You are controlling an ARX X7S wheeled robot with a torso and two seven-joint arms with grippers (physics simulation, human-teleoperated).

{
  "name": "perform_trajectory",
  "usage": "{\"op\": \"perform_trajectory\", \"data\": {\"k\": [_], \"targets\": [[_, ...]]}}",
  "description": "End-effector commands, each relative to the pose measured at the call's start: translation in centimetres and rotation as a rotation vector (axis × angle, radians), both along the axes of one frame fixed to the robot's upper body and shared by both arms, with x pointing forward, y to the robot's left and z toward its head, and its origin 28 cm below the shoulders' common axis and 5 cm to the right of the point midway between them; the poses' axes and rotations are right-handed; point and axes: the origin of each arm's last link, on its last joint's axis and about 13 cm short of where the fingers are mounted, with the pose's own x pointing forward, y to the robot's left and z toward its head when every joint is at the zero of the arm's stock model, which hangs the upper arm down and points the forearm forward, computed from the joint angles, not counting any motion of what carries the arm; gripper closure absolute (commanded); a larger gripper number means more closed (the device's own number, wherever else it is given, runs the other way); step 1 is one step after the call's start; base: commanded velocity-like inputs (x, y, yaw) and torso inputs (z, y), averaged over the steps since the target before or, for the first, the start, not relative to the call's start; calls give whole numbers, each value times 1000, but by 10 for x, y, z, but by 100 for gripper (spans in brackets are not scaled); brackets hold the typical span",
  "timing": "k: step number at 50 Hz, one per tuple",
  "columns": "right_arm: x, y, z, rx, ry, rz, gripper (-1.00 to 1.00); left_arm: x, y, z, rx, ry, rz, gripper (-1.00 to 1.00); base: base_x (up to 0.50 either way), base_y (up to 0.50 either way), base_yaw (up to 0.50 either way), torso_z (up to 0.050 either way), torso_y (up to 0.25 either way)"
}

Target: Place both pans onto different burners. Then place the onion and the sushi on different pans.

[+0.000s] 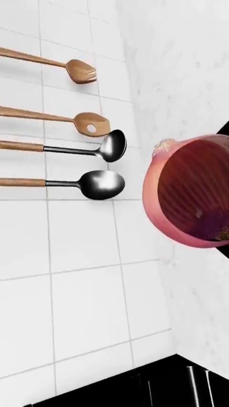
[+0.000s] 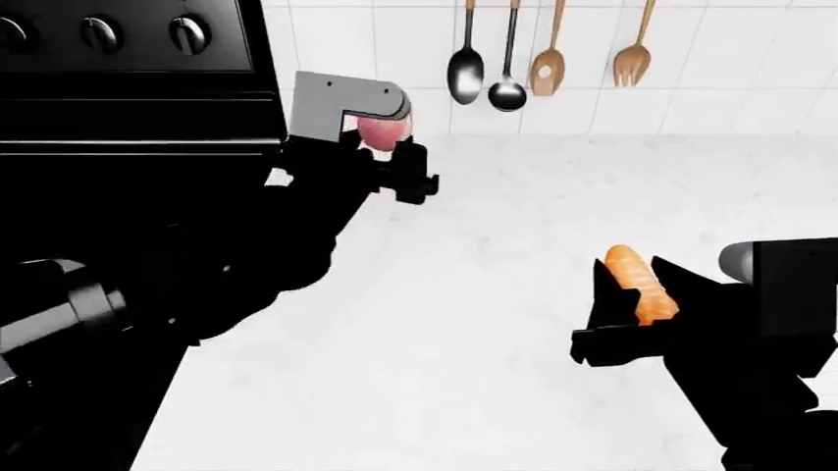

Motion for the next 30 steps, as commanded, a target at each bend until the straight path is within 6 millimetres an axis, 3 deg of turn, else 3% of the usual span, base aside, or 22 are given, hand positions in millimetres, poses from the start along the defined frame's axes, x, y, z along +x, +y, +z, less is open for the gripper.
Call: {"op": "perform_trajectory", "data": {"k": [1, 15, 23, 27, 30], "targets": [[0, 1, 0, -10, -12, 10, 100, -79, 24, 5, -23, -20, -62, 100, 0, 0, 0, -9, 250], [4, 4, -4, 0, -8, 13, 100, -135, 55, -6, -64, -34, -17, 100, -1, 0, 0, -9, 242], [4, 2, -3, 10, -54, -12, 100, -152, 67, -4, -82, -93, 51, 100, 0, 0, 0, -1, 0], [3, 2, -2, 9, -75, -18, 100, -156, 70, -13, -77, -112, 63, 100, 0, 0, 0, 0, 0], [2, 3, -2, 6, -82, -13, 100, -158, 72, -13, -87, -107, 76, 100, -482, 211, 0, 0, 0]]}}
